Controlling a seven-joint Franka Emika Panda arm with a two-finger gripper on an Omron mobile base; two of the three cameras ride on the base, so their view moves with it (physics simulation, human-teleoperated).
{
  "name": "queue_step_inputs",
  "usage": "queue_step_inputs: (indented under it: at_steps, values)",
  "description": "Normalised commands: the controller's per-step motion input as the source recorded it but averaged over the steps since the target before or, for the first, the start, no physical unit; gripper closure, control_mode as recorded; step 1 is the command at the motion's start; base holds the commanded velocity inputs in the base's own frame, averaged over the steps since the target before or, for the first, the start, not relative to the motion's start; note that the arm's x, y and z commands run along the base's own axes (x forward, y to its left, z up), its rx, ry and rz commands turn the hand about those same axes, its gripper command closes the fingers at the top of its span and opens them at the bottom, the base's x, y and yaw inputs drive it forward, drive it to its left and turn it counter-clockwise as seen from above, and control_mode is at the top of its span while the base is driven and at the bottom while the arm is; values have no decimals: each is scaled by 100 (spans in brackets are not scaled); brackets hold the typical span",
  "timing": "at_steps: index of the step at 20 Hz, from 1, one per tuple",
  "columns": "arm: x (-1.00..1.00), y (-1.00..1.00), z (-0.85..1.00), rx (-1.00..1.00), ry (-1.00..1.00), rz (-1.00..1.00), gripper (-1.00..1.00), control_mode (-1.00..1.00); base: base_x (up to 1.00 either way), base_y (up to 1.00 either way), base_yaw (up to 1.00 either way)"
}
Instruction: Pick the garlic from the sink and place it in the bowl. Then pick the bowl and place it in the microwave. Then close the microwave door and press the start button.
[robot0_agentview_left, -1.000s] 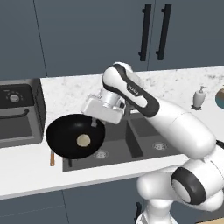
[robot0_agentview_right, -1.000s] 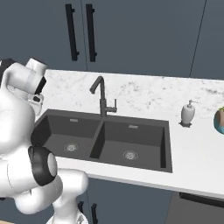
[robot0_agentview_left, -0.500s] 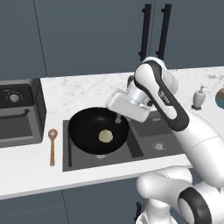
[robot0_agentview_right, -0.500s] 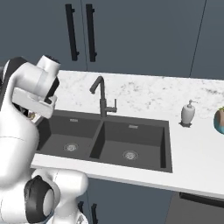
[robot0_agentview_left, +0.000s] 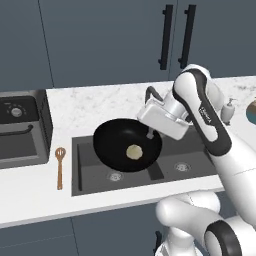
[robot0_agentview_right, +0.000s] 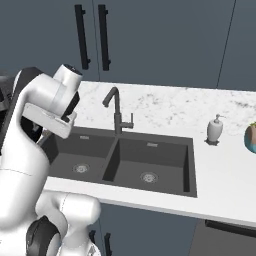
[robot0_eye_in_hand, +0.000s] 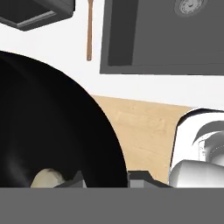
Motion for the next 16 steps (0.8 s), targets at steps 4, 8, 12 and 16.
queue_step_inputs:
  at_steps: [4, 8, 12, 16]
  values:
    - [0, 0, 0, 0, 0, 0, 100, 100, -95, -28, -16]
    - [0, 0, 0, 0, 0, 0, 100, 100, -100, -38, -24]
    - [0, 0, 0, 0, 0, 0, 100, 100, -67, -38, -42]
    - [0, 0, 0, 0, 0, 0, 100, 100, -2, -17, -85]
